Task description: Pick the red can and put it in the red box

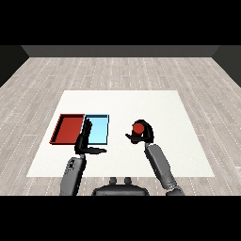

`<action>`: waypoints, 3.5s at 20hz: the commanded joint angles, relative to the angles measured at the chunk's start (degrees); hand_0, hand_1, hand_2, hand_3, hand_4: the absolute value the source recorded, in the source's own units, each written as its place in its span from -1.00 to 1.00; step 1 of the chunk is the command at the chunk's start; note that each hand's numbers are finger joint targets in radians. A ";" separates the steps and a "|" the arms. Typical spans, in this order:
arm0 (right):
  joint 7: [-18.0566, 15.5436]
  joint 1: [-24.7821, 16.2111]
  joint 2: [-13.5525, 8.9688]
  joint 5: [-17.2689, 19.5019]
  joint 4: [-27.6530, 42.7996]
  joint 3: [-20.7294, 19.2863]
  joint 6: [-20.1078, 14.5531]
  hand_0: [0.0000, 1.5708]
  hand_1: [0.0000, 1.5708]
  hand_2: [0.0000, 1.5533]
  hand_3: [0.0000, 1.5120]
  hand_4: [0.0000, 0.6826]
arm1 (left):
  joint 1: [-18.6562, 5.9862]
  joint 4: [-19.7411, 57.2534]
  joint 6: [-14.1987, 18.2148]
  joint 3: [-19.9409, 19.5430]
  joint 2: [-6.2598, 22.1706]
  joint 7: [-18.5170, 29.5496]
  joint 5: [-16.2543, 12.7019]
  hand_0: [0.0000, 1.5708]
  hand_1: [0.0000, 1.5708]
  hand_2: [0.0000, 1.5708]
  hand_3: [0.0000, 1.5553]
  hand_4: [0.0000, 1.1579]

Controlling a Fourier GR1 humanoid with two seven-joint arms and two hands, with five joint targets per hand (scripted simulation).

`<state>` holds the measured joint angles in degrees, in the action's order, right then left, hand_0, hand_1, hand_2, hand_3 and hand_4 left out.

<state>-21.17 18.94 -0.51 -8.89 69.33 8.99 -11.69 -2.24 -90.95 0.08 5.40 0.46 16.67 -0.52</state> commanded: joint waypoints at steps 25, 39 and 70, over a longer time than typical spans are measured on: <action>1.47 5.30 0.50 -5.13 6.03 14.93 -10.06 0.78 0.78 0.83 0.86 0.81 | -15.03 13.79 18.09 21.84 -0.46 -1.05 -6.00 -1.00 -1.00 -1.00 -1.00 -1.00; 1.79 5.89 0.50 -7.36 8.04 20.01 -12.23 0.84 0.84 0.84 0.83 0.78 | -21.99 20.87 18.73 21.71 -0.44 -2.97 -7.71 -1.00 -1.00 -1.00 -1.00 -1.00; -3.05 8.39 0.45 -11.88 8.17 26.76 -18.49 0.93 0.93 0.88 0.85 0.59 | -23.16 14.77 32.53 25.41 -0.37 -11.95 -4.80 1.00 1.00 0.94 0.83 0.52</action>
<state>-21.83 26.77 -1.18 -18.69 78.48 31.22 -26.56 -23.86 -74.59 31.97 31.99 1.98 7.41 -7.18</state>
